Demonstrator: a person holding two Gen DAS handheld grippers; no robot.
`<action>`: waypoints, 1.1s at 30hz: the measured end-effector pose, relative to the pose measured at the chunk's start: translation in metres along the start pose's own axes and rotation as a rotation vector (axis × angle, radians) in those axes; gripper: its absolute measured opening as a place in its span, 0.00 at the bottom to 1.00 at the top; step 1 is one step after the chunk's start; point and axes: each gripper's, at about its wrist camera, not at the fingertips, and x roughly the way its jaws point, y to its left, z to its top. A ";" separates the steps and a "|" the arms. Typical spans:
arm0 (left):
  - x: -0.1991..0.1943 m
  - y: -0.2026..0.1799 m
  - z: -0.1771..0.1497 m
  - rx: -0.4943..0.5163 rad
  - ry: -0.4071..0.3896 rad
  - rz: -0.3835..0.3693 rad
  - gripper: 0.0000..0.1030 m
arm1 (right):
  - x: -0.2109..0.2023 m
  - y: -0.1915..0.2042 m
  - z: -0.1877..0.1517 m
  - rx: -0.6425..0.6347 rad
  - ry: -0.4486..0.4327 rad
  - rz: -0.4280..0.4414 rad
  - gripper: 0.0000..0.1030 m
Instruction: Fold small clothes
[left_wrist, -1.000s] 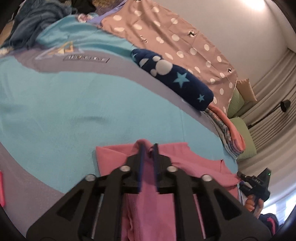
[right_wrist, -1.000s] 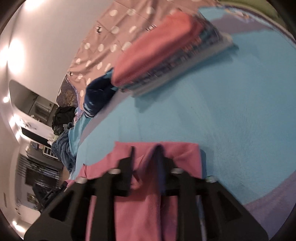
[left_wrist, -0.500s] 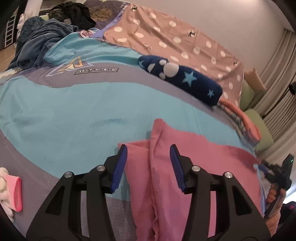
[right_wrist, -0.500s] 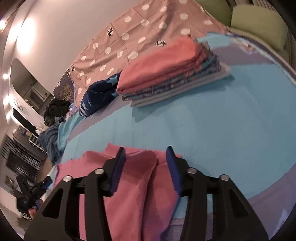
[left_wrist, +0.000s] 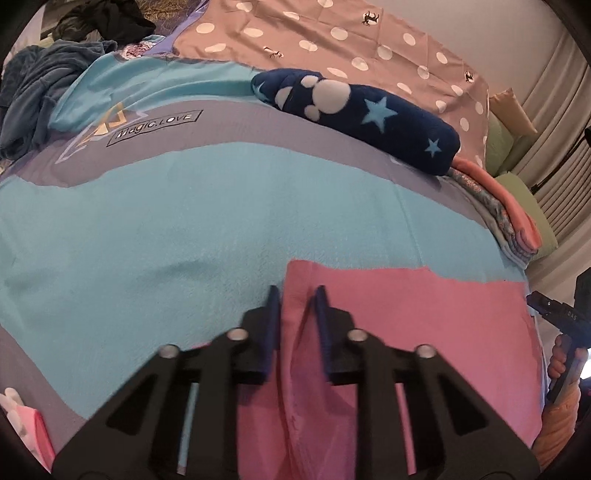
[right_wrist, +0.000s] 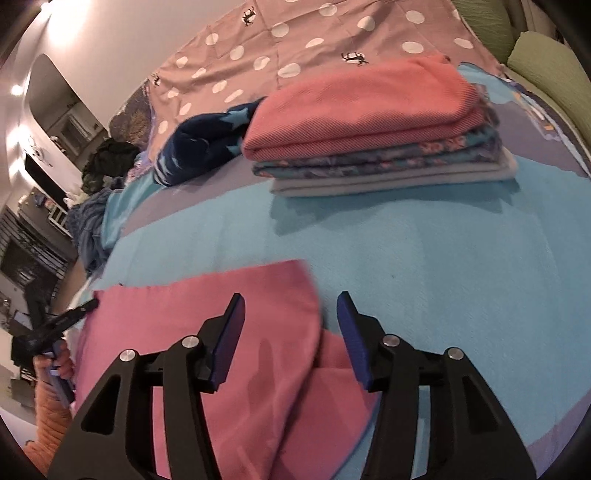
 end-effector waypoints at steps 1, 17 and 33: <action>0.000 0.000 -0.001 0.001 -0.003 -0.004 0.11 | 0.001 0.001 0.000 -0.004 0.004 0.012 0.56; -0.035 -0.022 0.023 0.066 -0.179 0.002 0.03 | -0.013 0.014 0.015 0.009 -0.143 -0.117 0.08; -0.126 -0.047 -0.060 0.133 -0.204 0.004 0.58 | -0.130 -0.008 -0.138 -0.008 -0.056 0.090 0.34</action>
